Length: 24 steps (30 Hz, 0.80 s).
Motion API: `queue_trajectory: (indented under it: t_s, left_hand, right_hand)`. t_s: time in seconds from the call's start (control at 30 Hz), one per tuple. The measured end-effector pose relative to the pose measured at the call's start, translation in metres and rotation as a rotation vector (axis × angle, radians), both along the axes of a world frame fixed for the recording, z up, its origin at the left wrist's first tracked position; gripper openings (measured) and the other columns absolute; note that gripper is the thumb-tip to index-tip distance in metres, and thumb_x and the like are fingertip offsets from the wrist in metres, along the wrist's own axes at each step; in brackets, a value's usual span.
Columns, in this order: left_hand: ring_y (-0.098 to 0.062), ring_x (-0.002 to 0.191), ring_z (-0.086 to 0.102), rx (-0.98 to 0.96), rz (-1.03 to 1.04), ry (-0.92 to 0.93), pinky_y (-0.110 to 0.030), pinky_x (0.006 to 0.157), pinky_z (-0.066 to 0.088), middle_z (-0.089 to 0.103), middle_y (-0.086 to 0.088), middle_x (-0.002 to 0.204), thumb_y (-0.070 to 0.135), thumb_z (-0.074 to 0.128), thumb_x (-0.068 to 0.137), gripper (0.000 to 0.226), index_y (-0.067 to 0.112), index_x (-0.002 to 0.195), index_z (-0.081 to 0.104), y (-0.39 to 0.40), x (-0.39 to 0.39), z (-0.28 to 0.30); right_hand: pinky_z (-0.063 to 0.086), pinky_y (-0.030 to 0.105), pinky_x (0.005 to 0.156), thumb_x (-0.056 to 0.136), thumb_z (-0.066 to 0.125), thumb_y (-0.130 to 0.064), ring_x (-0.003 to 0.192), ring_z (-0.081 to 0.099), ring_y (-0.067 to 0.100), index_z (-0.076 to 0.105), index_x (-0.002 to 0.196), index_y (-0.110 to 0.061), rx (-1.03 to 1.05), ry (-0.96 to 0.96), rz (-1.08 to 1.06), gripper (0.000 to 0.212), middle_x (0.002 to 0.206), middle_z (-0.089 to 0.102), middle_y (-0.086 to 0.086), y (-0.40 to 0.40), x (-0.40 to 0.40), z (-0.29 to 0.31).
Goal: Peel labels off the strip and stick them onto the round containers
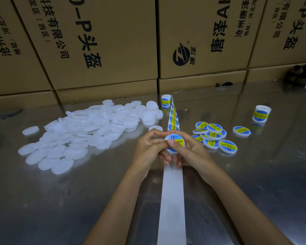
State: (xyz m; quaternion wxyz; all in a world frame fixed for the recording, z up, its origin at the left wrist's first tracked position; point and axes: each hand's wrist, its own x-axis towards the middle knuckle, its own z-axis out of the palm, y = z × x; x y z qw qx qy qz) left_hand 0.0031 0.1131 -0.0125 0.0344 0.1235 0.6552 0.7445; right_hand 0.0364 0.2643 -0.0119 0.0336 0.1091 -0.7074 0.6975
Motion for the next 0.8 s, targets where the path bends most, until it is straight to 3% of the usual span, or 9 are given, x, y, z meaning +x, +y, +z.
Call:
queue_trajectory:
  t_s: [0.13, 0.37, 0.5, 0.63, 0.73, 0.8]
  left_hand:
    - [-0.018, 0.040, 0.055, 0.045, 0.012, -0.029, -0.025, 0.041, 0.047, 0.067, -0.015, 0.063, 0.009, 0.078, 0.084, 0.017, 0.008, 0.096, 0.067, -0.001, 0.000, 0.000]
    - [-0.018, 0.036, 0.051, 0.052, 0.042, -0.060, -0.023, 0.038, 0.041, 0.060, -0.012, 0.055, 0.012, 0.075, 0.087, 0.010, 0.010, 0.086, 0.066, 0.001, 0.000, -0.003]
    - [-0.017, 0.041, 0.057, 0.026, -0.007, -0.090, -0.024, 0.041, 0.047, 0.064, -0.013, 0.062, 0.016, 0.071, 0.092, 0.011, 0.008, 0.098, 0.067, 0.003, 0.001, -0.003]
    - [-0.018, 0.053, 0.060, -0.016, -0.183, -0.086, -0.026, 0.047, 0.050, 0.070, -0.014, 0.083, 0.000, 0.074, 0.085, 0.036, 0.006, 0.118, 0.061, 0.005, 0.004, -0.002]
    - [-0.018, 0.054, 0.061, -0.022, -0.146, -0.055, -0.025, 0.049, 0.051, 0.070, -0.014, 0.086, -0.006, 0.074, 0.083, 0.042, 0.005, 0.121, 0.060, 0.008, 0.004, -0.001]
    - [-0.018, 0.052, 0.060, 0.017, -0.070, -0.046, -0.026, 0.049, 0.052, 0.070, -0.013, 0.082, -0.007, 0.072, 0.084, 0.037, 0.007, 0.118, 0.063, 0.007, 0.003, -0.001]
  right_hand:
    - [0.047, 0.028, 0.053, 0.085, 0.077, -0.017, 0.057, 0.056, 0.017, 0.065, 0.120, -0.029, 0.044, 0.013, 0.037, 0.039, 0.070, 0.062, 0.007, 0.000, -0.001, 0.000]
    - [0.045, 0.022, 0.047, 0.090, 0.070, -0.017, 0.044, 0.054, 0.016, 0.069, 0.118, -0.022, 0.026, 0.027, 0.009, 0.028, 0.056, 0.060, 0.015, 0.000, 0.001, -0.001]
    - [0.047, 0.022, 0.043, 0.098, 0.058, -0.014, 0.040, 0.056, 0.016, 0.066, 0.120, -0.009, -0.003, 0.049, -0.072, 0.024, 0.053, 0.060, 0.013, -0.002, -0.003, -0.004]
    - [0.047, 0.025, 0.044, 0.105, 0.044, -0.018, 0.041, 0.054, 0.020, 0.069, 0.112, -0.006, 0.012, 0.035, -0.215, 0.029, 0.055, 0.060, 0.014, 0.003, -0.009, -0.010]
    - [0.048, 0.028, 0.046, 0.107, 0.039, -0.026, 0.042, 0.054, 0.021, 0.068, 0.100, -0.011, 0.015, -0.009, -0.241, 0.033, 0.058, 0.061, 0.018, 0.004, -0.012, -0.010]
    - [0.047, 0.027, 0.046, 0.106, 0.041, -0.033, 0.043, 0.055, 0.023, 0.063, 0.103, -0.011, 0.000, -0.062, -0.183, 0.031, 0.060, 0.062, 0.020, 0.002, -0.012, -0.009]
